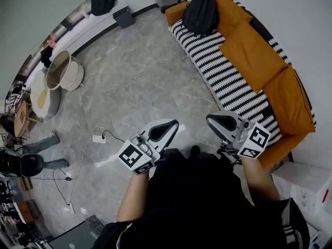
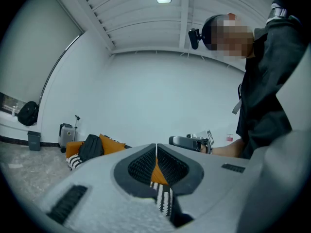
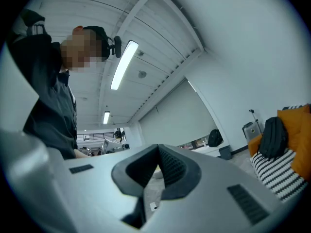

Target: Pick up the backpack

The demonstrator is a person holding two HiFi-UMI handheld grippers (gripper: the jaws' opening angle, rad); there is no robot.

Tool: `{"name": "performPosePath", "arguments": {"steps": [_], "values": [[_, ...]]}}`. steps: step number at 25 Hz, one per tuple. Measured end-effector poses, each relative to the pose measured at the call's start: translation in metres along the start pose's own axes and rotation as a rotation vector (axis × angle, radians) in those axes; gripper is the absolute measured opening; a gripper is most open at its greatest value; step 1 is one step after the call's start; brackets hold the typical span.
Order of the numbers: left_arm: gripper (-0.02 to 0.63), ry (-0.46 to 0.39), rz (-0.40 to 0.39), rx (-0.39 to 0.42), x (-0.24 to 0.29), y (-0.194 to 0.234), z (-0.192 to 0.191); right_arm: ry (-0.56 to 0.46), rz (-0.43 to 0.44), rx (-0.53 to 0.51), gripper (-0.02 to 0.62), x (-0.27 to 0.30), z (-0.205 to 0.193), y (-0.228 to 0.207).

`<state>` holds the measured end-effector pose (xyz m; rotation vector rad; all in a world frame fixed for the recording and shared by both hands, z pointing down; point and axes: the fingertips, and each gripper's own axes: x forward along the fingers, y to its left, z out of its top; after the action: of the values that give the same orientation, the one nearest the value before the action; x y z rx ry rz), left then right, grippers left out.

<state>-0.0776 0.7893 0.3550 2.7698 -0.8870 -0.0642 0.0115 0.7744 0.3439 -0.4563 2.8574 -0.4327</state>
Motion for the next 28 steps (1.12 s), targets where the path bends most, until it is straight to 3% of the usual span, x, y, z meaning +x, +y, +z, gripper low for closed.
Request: {"name": "performPosePath", "arguments": {"steps": [12,20,28], "values": [[0.028,0.008,0.028,-0.038,-0.006,0.022,-0.011,0.015,-0.005,0.051,0.026,0.009,-0.010,-0.016],[0.028,-0.033,0.037,-0.087,0.006,0.087,-0.012,0.037,-0.081,0.090,0.026,0.018,-0.012,-0.054],[0.028,-0.069,0.016,-0.117,0.039,0.167,0.009,0.095,-0.154,0.034,0.026,0.051,0.018,-0.136]]}}
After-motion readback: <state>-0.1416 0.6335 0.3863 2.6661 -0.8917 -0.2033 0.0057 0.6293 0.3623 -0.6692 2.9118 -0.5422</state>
